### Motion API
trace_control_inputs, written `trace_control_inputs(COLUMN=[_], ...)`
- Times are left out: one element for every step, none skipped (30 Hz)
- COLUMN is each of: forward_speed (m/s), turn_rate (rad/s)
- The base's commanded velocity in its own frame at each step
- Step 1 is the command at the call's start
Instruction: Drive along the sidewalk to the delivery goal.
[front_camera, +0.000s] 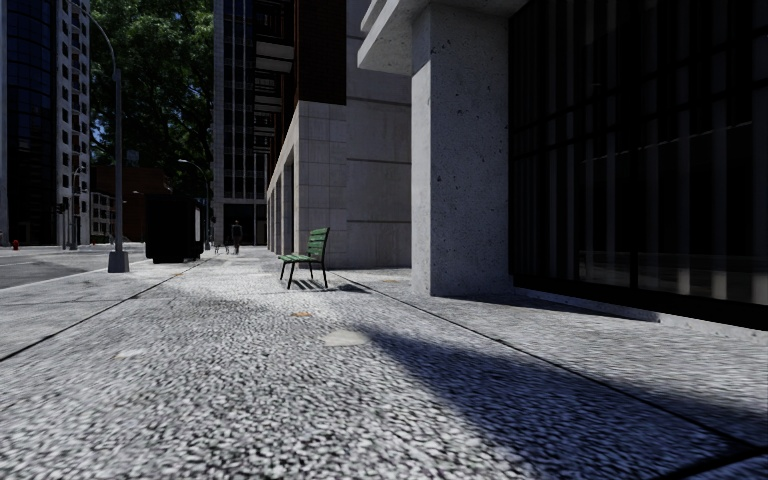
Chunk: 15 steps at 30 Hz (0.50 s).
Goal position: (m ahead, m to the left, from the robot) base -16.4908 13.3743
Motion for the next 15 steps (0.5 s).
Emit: trace_control_inputs(forward_speed=[0.00, 0.00, 0.00, 0.00, 0.00, 0.00, 0.00, 0.00, 0.00, 0.00, 0.00, 0.00, 0.00, 0.00, 0.00], turn_rate=[0.00, 0.00, 0.00, 0.00, 0.00, 0.00, 0.00, 0.00, 0.00, 0.00, 0.00, 0.00, 0.00, 0.00, 0.00])
